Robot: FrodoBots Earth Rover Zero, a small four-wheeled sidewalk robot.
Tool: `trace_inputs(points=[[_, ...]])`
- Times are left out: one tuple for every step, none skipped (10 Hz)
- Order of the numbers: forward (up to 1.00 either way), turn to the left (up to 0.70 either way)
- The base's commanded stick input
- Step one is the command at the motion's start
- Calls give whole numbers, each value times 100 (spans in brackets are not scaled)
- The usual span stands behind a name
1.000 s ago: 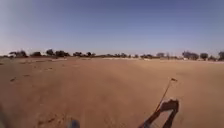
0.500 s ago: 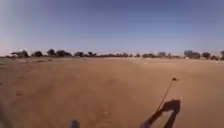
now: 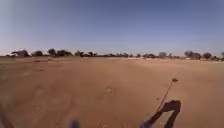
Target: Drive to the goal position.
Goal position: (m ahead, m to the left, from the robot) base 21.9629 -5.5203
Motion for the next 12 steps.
trace_inputs(points=[[100, 0], [100, 0], [100, 0], [100, 0], [100, 0], [100, 0], [100, 0], [100, 0], [100, 0], [100, 0], [100, 0], [100, 0]])
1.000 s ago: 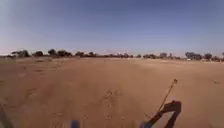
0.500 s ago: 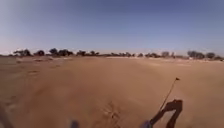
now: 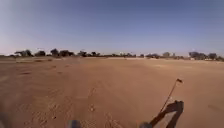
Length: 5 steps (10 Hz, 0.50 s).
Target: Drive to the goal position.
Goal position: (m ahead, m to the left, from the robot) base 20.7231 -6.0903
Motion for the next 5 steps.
trace_inputs(points=[[100, 0], [100, 0], [100, -27], [100, -29], [100, -10]])
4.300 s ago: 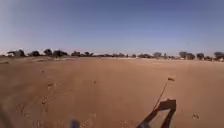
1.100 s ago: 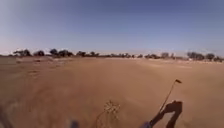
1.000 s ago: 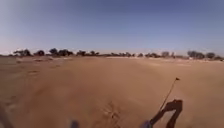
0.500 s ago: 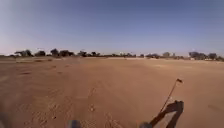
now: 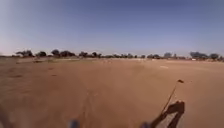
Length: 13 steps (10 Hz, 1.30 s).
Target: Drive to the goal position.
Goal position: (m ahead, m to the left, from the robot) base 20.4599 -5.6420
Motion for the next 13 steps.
trace_inputs(points=[[100, 0], [100, 0], [100, 0], [100, 0], [100, 0], [100, 0], [100, 0], [100, 0], [100, 0], [100, 0], [100, 0], [100, -8], [100, -37]])
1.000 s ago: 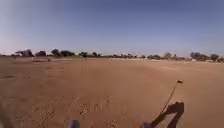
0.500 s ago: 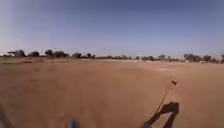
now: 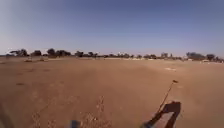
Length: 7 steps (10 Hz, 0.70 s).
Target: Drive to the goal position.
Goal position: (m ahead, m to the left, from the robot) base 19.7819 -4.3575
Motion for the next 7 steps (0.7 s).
trace_inputs(points=[[100, -37], [100, -32], [100, -12], [100, 0], [100, 0], [100, 0], [100, 0]])
